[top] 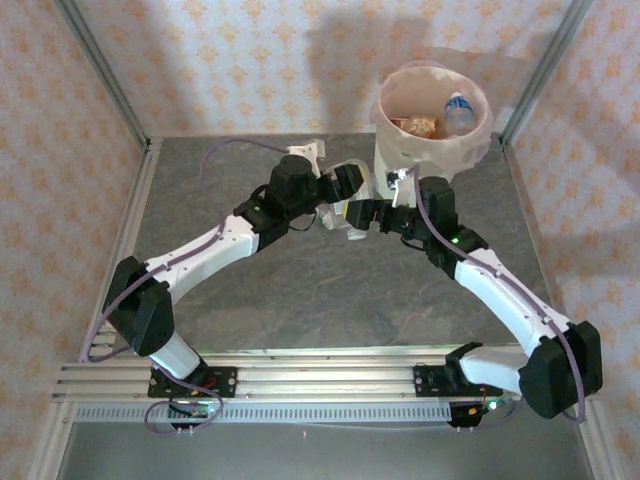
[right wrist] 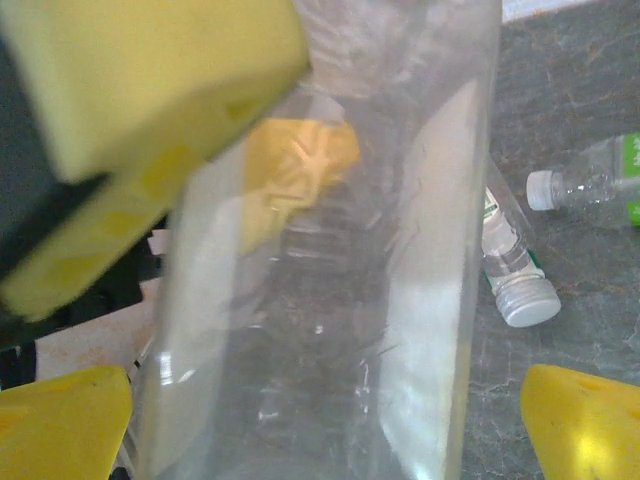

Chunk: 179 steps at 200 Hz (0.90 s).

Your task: Put the plastic bottles in the bin

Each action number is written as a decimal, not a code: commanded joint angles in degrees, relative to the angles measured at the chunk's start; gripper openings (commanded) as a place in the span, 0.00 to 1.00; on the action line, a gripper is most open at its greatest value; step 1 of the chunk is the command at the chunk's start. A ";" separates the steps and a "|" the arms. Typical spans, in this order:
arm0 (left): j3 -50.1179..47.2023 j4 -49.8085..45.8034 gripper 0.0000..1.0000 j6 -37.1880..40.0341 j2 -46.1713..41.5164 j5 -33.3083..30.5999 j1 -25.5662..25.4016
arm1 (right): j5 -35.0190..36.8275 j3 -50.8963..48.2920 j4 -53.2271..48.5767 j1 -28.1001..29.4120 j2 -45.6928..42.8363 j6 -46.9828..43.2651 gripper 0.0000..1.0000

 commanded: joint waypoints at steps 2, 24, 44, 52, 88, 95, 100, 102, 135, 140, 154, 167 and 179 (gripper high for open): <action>1.25 3.65 0.56 -1.22 0.58 1.78 0.06 | -0.36 2.78 1.58 0.95 2.13 -0.42 0.98; 1.67 3.89 0.56 -1.46 0.92 2.08 0.04 | 0.64 3.68 -0.08 1.72 3.86 -1.37 0.95; 1.77 3.78 0.56 -1.57 0.91 2.03 0.06 | 1.33 4.11 0.10 2.22 4.72 -0.97 0.86; 1.77 3.72 0.56 -1.64 0.92 2.05 0.06 | 1.65 4.13 0.58 2.42 4.88 -0.78 0.79; 1.90 3.64 0.56 -1.97 0.80 2.08 0.06 | 3.90 3.59 2.05 2.82 4.00 -0.38 0.56; 1.94 3.63 0.56 -2.17 0.76 2.06 0.06 | 4.28 3.85 1.49 2.76 3.95 -0.29 0.52; 1.86 3.64 0.56 -2.25 0.71 2.05 0.06 | 4.32 4.20 1.02 2.78 4.02 -0.37 0.50; 1.86 3.67 0.56 -2.27 0.70 2.03 0.06 | 4.25 4.26 0.80 2.78 4.02 -0.40 0.49; 2.28 2.90 0.57 -2.72 0.49 1.83 0.06 | 4.12 4.88 -0.59 2.78 4.70 0.00 0.34; 2.37 2.83 0.58 -2.75 0.41 1.82 0.06 | 3.97 4.84 -0.58 2.78 4.67 0.03 0.33; 2.60 2.25 0.61 -2.80 0.30 1.70 0.06 | 4.13 4.80 -0.57 2.83 4.64 0.28 0.32; 2.73 1.61 0.68 -2.80 0.13 1.70 0.06 | 5.01 4.75 -0.90 2.82 4.38 0.17 0.31; 2.82 1.26 0.79 -2.73 -0.23 1.73 0.14 | 5.81 4.91 -1.36 2.80 4.13 -0.26 0.31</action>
